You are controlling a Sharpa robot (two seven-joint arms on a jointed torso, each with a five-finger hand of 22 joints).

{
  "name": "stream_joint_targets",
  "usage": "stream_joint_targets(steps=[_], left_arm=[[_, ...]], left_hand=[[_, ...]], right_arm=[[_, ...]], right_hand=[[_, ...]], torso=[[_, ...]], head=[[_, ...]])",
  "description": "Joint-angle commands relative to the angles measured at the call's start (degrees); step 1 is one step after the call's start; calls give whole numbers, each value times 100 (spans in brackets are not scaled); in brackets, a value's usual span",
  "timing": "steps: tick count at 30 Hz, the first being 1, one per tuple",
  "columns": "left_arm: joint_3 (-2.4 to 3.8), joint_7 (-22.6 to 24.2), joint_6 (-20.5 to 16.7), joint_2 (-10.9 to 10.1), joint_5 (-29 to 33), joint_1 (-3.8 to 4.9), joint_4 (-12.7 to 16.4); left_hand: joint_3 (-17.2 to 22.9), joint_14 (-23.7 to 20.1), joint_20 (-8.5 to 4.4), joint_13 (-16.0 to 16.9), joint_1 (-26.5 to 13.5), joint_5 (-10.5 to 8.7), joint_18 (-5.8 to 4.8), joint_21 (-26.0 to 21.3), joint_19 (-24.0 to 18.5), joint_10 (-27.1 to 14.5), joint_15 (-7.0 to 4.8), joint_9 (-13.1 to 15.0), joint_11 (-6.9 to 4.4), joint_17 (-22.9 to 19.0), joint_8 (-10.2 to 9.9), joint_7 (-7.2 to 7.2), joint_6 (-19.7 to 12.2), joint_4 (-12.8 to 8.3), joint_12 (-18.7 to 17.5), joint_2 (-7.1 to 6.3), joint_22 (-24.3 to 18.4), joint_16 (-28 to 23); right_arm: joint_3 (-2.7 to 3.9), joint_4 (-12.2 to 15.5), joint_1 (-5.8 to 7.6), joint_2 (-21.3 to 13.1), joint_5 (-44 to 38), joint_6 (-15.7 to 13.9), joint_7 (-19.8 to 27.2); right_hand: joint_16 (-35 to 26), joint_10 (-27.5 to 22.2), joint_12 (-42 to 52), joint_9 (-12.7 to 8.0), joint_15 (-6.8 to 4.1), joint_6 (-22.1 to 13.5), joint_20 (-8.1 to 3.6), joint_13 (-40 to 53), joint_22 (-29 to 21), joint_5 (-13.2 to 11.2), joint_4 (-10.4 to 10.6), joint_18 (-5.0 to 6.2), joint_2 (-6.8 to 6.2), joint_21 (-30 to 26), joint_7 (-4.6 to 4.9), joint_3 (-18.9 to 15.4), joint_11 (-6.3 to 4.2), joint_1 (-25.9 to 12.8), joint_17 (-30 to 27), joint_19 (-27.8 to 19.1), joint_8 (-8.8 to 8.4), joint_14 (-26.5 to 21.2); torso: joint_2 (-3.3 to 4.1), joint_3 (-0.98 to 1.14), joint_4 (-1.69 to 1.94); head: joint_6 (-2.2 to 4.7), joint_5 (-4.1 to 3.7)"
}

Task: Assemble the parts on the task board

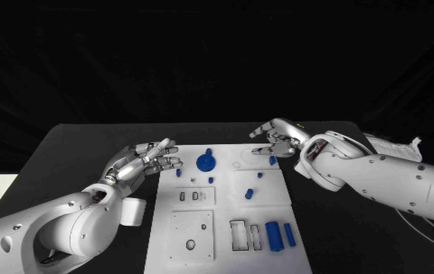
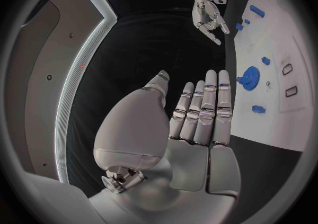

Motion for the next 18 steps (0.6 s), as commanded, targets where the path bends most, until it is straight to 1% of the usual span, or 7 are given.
stream_joint_targets(steps=[1,3,7,9,10,11,18], left_arm=[[1,26,169,41,3,-3,-40],[0,26,177,59,4,-8,-65],[-2,25,191,94,4,-19,-111],[-2,25,195,108,4,-24,-129],[-2,25,196,110,4,-24,-130],[-3,25,198,118,4,-27,-140],[-6,23,207,141,4,-39,-174]], left_hand=[[-4,-46,27,-5,-9,-30,67,-29,-3,-3,13,-6,32,6,-27,41,-14,-24,-17,60,-6,-22],[-3,-46,28,-5,-8,-30,67,-30,-2,-2,13,-6,31,6,-26,40,-14,-25,-17,61,-7,-23],[-2,-45,28,-4,-7,-30,67,-31,-2,-1,13,-6,31,7,-26,40,-13,-27,-17,63,-7,-23],[-2,-45,28,-4,-7,-30,67,-31,-2,-1,13,-6,31,7,-26,40,-13,-27,-17,63,-7,-23],[-2,-45,28,-4,-7,-30,67,-31,-2,-1,13,-6,31,7,-26,40,-13,-27,-17,63,-7,-23],[-2,-45,28,-4,-7,-30,67,-31,-2,-1,13,-6,31,7,-26,40,-13,-27,-17,63,-7,-23],[0,-44,28,-4,-4,-29,67,-32,-2,0,13,-6,31,8,-25,39,-13,-31,-17,67,-8,-25]], right_arm=[[-1,-86,-23,-185,645,481,512],[-1,-146,-29,-284,670,526,526],[-4,-295,-48,-408,686,613,532],[-5,-354,-68,-429,679,647,529],[-5,-360,-71,-430,678,650,528],[-5,-392,-93,-435,671,673,526],[-6,-532,-250,-392,605,740,524]], right_hand=[[13,-5,22,-5,29,-36,36,533,661,-33,-56,-32,-11,-26,1,-3,12,70,874,225,-16,468],[15,0,33,-5,29,-39,36,541,668,-33,-64,-33,-13,-23,2,-6,13,76,880,229,-16,469],[23,10,54,-6,31,-51,37,556,675,-30,-81,-35,-18,-20,5,-11,15,89,901,232,-18,473],[23,10,54,-6,31,-51,37,556,675,-30,-81,-35,-18,-20,5,-11,15,89,901,232,-18,473],[23,10,54,-6,31,-51,37,556,675,-30,-81,-35,-18,-20,5,-11,15,89,901,232,-18,473],[25,13,58,-7,31,-55,37,559,680,-29,-84,-36,-19,-18,6,-12,16,91,906,234,-19,475],[31,22,76,-7,32,-58,38,572,690,-27,-87,-38,-17,-14,7,-13,17,92,921,239,-19,478]], torso=[[-20,62,-72],[-28,80,-83],[-37,101,-104],[-37,117,-111],[-37,117,-111],[-36,129,-112],[-32,161,-99]], head=[[19,4],[19,12],[28,7],[27,7],[27,7],[22,12],[-2,23]])
